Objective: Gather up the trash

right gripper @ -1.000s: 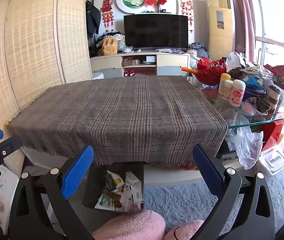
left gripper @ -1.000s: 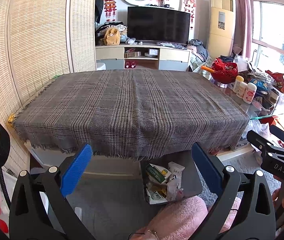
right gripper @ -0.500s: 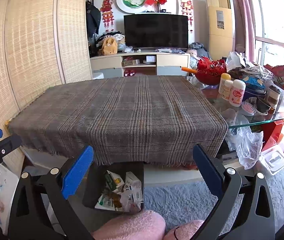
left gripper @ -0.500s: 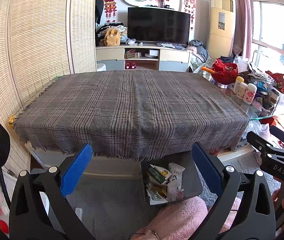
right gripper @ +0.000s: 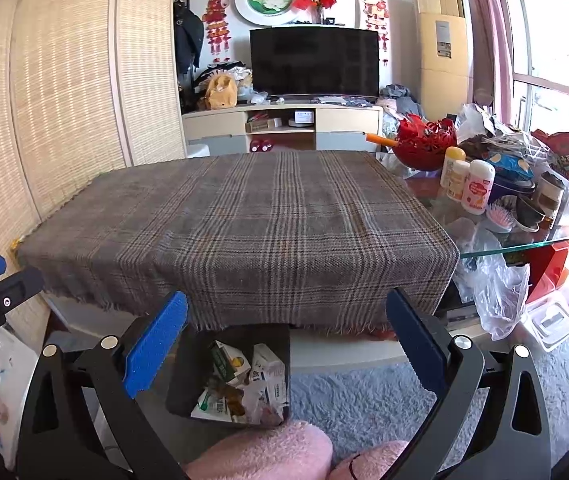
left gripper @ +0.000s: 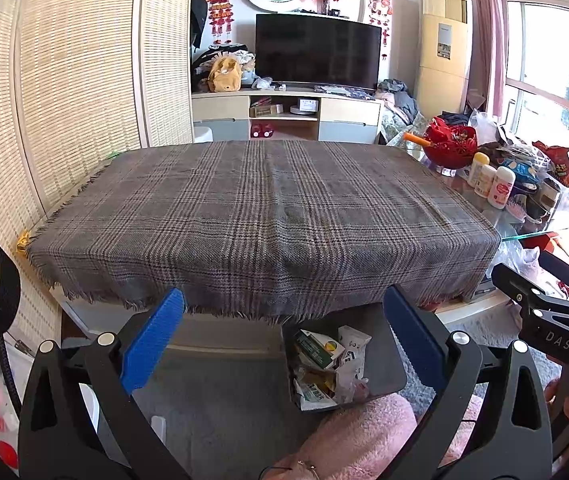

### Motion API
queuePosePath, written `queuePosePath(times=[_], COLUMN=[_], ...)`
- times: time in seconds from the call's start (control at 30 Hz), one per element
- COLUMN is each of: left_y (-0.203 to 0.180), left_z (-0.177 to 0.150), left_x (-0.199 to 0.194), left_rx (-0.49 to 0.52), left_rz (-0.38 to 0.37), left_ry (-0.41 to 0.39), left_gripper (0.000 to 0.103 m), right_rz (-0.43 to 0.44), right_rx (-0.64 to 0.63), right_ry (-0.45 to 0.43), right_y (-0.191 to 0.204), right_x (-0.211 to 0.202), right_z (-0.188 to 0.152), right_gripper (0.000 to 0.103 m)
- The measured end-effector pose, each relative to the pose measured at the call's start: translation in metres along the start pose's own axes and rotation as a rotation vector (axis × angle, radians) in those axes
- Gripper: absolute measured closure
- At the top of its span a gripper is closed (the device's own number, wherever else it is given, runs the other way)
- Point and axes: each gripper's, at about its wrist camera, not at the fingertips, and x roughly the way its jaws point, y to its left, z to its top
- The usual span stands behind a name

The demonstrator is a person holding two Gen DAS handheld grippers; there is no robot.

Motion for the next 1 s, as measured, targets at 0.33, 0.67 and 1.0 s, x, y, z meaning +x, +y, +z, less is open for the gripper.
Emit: queuePosePath(times=[0.33,0.67,1.0], left_y=[0.0011,-0.0007,0.0004], left_z=[-0.0012,-0.0002,0.0035], left_x=[0.0018,-0.0012,-0.0015], left_rx=[-0.007,-0.004,-0.008], left_rz=[-0.003,-0.004,0.008], left_ry=[0.004,-0.003,-0.008], left_gripper=[0.008,0.008,0.008], right_rz=[0.002,0.003,0.011], right_rx=[0.000,0.013,0.013], right_ry=[0.002,0.009,0.016], right_y=[0.0012,0.0008,0.0017], right_x=[0.0008,0.0024,0.0054], right_z=[-0.0009,-0.0014,-0.0011], right_gripper=[0.003,0.003,0.003])
